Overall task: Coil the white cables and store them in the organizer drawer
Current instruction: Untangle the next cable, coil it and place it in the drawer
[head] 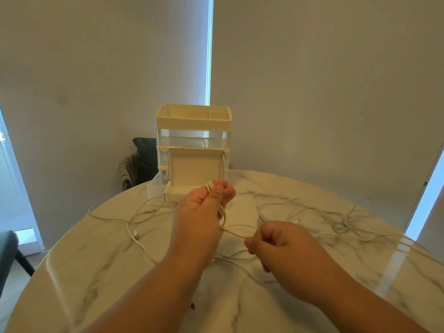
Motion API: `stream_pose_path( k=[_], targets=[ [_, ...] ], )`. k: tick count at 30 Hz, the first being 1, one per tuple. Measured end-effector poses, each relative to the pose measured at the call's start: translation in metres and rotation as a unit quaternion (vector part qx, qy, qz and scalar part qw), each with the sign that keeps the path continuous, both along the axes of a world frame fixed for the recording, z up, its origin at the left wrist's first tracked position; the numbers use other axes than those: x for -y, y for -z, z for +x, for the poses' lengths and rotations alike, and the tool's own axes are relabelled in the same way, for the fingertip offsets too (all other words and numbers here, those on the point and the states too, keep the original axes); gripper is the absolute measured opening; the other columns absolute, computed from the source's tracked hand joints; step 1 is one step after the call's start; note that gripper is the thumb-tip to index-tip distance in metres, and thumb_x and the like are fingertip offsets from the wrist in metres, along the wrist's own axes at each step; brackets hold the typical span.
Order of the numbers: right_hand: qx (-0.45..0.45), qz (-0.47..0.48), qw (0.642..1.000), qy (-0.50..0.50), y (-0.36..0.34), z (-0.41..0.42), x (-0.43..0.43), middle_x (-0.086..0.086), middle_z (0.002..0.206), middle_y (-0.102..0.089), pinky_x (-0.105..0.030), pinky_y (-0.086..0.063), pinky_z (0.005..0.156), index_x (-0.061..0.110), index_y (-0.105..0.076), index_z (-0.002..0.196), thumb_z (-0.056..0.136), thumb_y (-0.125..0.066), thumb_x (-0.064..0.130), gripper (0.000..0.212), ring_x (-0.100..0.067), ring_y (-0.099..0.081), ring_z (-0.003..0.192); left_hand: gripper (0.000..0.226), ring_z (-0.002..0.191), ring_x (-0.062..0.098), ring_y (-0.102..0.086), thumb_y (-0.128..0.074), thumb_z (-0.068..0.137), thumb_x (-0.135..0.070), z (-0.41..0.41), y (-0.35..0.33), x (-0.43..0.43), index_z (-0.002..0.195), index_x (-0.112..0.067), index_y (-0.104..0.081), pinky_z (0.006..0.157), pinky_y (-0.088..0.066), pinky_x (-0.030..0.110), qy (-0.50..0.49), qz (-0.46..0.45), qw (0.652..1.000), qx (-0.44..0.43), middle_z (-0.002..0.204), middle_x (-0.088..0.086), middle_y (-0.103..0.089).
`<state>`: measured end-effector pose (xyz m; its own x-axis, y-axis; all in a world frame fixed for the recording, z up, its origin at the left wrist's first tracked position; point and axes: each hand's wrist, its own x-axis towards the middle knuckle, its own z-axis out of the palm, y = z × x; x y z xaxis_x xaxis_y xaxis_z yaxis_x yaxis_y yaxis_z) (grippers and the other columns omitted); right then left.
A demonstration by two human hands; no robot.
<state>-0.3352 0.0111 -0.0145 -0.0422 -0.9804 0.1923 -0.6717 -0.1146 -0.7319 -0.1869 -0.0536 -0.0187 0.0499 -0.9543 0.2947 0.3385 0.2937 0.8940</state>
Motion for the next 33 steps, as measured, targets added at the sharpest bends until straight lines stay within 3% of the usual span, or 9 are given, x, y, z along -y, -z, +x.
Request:
stream_pose_path(
  k=[5,10,13,16,18,22,27,30,33],
  targets=[
    [-0.013,-0.079,0.997,-0.001,0.001,-0.003,0.003,0.011,0.066,-0.065,-0.023,-0.045,0.059,0.028,-0.068,0.072,0.087,-0.067,0.033,0.015,-0.004,-0.058,0.06,0.015,0.096,0.003,-0.07,-0.059,0.097,-0.02,0.0,0.007,-0.002,0.102,-0.025,-0.073,0.09,-0.052,0.03,-0.001,-0.089,0.975,0.204,0.094,-0.009,-0.076],
    [-0.046,-0.155,0.987,-0.022,0.001,-0.01,0.008,0.014,0.074,-0.066,-0.013,-0.04,0.064,0.039,-0.074,0.083,0.088,-0.066,0.036,0.01,-0.001,-0.058,0.08,0.018,0.089,0.001,-0.067,-0.057,0.097,-0.024,-0.004,0.013,-0.001,0.101,-0.027,-0.075,0.084,-0.053,0.033,0.065,-0.124,0.936,0.323,0.09,-0.013,-0.074],
    [-0.077,-0.191,0.978,-0.026,0.002,-0.014,0.013,0.015,0.074,-0.062,-0.01,-0.036,0.067,0.039,-0.075,0.083,0.087,-0.067,0.034,0.011,-0.001,-0.056,0.085,0.026,0.088,0.025,-0.065,-0.055,0.093,-0.039,-0.006,0.011,0.002,0.103,-0.025,-0.075,0.087,-0.053,0.053,0.143,-0.084,0.938,0.305,0.093,0.017,-0.071],
    [-0.116,-0.228,0.966,-0.036,0.002,-0.015,0.014,0.015,0.073,-0.06,-0.015,-0.037,0.067,0.035,-0.075,0.083,0.089,-0.066,0.03,0.011,-0.002,-0.054,0.082,0.038,0.087,0.028,-0.055,-0.06,0.089,-0.043,-0.006,0.01,0.002,0.102,-0.01,-0.073,0.088,-0.046,0.049,0.202,-0.008,0.951,0.233,0.102,0.037,-0.06],
    [-0.128,-0.257,0.957,-0.045,0.001,-0.015,0.014,0.017,0.073,-0.059,-0.016,-0.038,0.067,0.035,-0.073,0.082,0.089,-0.064,0.03,0.012,-0.001,-0.054,0.081,0.034,0.082,0.025,-0.061,-0.06,0.096,-0.03,-0.007,0.011,0.003,0.099,0.002,-0.068,0.086,-0.052,0.042,0.226,0.038,0.956,0.181,0.091,0.031,-0.064],
    [-0.133,-0.278,0.951,-0.032,0.004,-0.015,0.015,0.019,0.072,-0.055,-0.013,-0.032,0.067,0.032,-0.069,0.078,0.089,-0.062,0.032,0.013,0.0,-0.051,0.079,0.02,0.051,0.013,-0.048,-0.046,0.102,-0.016,-0.01,0.007,-0.006,0.092,-0.005,-0.059,0.046,-0.045,0.021,0.264,0.106,0.948,0.141,0.059,0.006,-0.052],
    [-0.111,-0.286,0.95,-0.057,-0.006,-0.013,0.011,0.021,0.06,-0.06,-0.004,-0.035,0.068,0.027,-0.073,0.07,0.086,-0.068,0.014,0.021,0.007,-0.056,0.078,0.028,0.056,0.016,-0.045,-0.039,0.1,-0.02,-0.013,0.005,-0.011,0.085,-0.007,-0.06,0.054,-0.043,0.026,0.284,0.098,0.943,0.143,0.061,0.005,-0.054],
    [-0.125,-0.281,0.951,-0.043,-0.008,-0.018,0.014,0.017,0.063,-0.061,-0.012,-0.037,0.066,0.028,-0.075,0.071,0.085,-0.069,0.018,0.018,0.002,-0.055,0.081,0.032,0.06,0.015,-0.046,-0.036,0.096,-0.026,-0.011,-0.001,-0.014,0.088,-0.005,-0.058,0.061,-0.044,0.029,0.362,0.118,0.92,0.096,0.071,0.009,-0.058],
    [-0.128,-0.283,0.949,-0.048,-0.008,-0.021,0.015,0.013,0.065,-0.063,-0.017,-0.04,0.068,0.03,-0.075,0.073,0.085,-0.067,0.024,0.016,0.0,-0.056,0.081,0.022,0.064,0.015,-0.049,-0.041,0.096,-0.011,-0.005,-0.001,-0.014,0.089,-0.005,-0.061,0.065,-0.047,0.028,0.355,0.084,0.915,0.172,0.077,0.009,-0.061]
  ],
)
